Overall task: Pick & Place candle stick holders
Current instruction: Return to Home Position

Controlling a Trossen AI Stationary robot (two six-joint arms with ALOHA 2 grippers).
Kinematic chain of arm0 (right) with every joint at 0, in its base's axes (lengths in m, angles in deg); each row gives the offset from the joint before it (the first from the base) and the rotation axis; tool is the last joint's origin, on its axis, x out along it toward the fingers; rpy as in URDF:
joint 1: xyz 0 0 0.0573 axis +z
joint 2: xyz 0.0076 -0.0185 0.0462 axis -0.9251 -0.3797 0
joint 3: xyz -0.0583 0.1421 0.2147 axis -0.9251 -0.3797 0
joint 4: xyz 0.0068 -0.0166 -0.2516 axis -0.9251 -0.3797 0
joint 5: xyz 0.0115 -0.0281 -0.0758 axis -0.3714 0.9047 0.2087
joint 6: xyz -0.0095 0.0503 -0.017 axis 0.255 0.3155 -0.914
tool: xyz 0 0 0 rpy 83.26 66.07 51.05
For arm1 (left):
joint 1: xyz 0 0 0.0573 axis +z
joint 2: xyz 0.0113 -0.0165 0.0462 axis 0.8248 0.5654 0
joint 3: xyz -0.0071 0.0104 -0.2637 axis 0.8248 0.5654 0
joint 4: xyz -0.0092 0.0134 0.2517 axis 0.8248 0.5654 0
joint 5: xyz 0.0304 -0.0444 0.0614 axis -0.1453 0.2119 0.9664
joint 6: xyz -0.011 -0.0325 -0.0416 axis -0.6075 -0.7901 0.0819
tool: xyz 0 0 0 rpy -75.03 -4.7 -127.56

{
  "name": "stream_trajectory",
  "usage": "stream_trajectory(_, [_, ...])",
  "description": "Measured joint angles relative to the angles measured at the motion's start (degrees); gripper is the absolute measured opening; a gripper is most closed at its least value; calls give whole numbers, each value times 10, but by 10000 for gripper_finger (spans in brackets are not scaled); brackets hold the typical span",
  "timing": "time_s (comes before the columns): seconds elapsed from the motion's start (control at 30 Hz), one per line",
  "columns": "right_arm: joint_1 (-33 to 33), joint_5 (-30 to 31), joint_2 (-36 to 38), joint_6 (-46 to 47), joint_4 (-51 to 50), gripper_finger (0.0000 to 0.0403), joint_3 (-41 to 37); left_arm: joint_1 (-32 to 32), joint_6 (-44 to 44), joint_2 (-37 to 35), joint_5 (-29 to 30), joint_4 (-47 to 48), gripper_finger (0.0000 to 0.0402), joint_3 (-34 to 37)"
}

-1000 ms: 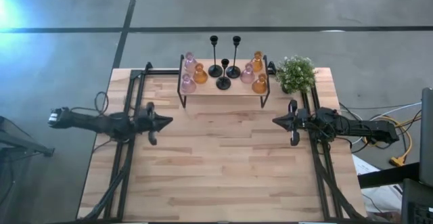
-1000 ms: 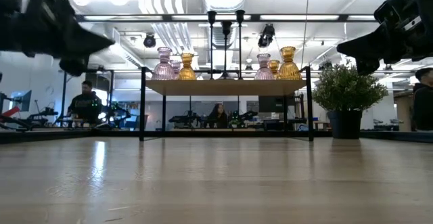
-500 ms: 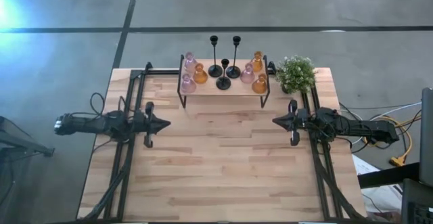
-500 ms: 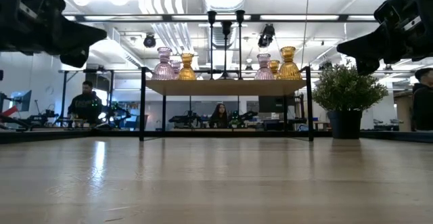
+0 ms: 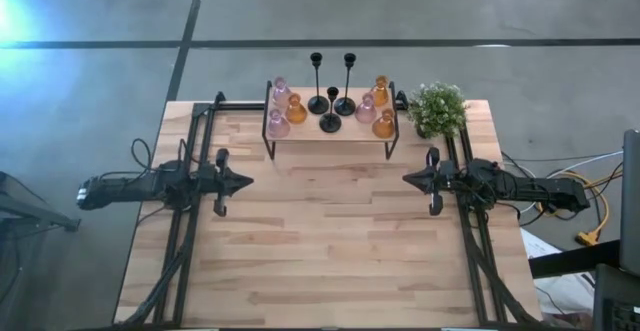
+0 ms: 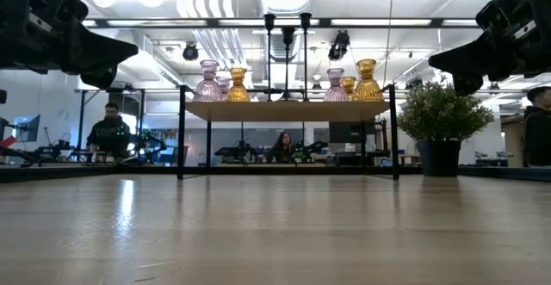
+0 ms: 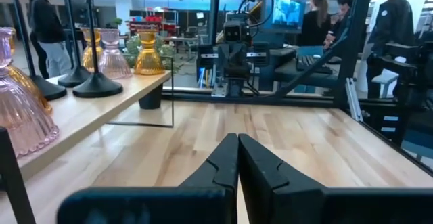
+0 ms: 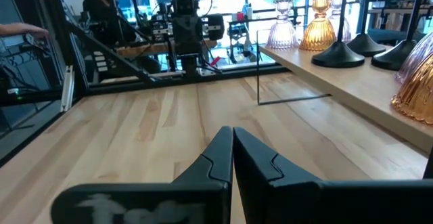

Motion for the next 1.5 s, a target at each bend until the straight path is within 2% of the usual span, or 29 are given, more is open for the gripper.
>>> stream_trajectory(1.5, [0,0,0,0,0,9,0,0,-1,9,2,-11,14,-2])
